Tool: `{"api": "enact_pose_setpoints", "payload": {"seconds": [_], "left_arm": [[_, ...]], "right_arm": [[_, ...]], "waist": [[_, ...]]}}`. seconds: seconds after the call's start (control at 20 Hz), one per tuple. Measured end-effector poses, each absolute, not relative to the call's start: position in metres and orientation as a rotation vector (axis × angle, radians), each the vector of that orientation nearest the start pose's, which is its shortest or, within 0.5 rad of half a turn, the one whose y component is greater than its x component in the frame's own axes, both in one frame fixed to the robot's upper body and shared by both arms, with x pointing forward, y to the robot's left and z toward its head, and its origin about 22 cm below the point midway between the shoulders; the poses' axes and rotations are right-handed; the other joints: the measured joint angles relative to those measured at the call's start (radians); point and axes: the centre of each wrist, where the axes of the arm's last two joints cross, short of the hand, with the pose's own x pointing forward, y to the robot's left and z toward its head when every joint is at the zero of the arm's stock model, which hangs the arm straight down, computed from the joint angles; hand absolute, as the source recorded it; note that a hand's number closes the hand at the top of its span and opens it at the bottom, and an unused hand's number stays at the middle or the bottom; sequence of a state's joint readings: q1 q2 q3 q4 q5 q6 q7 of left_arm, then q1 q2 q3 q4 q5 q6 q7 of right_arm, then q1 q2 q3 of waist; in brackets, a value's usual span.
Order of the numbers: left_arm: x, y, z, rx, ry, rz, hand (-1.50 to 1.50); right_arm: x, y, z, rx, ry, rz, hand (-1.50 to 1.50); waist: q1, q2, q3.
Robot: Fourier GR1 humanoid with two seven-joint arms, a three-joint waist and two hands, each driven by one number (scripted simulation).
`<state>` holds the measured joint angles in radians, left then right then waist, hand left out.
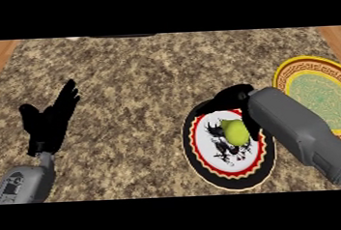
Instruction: Pick the pear from the plate and place it in the plate
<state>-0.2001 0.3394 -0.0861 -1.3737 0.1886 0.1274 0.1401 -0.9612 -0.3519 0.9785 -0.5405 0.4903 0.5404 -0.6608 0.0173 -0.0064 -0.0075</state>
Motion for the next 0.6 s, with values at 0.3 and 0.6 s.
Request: {"api": "enact_pose_setpoints", "payload": {"seconds": [0.3, 0.6], "left_arm": [[0.2907, 0.2833, 0.0227, 0.158, -1.412, -0.100, 0.00], [0.2884, 0.2821, 0.0193, 0.165, -1.413, -0.099, 0.00]], "right_arm": [[0.4021, -0.1789, 0.0166, 0.220, -0.940, 2.154, 1.50], [0.3986, -0.1847, 0.0136, 0.238, -0.964, 2.208, 1.50]], "waist": [[-0.001, -0.009, -0.004], [0.002, -0.009, -0.004]]}}
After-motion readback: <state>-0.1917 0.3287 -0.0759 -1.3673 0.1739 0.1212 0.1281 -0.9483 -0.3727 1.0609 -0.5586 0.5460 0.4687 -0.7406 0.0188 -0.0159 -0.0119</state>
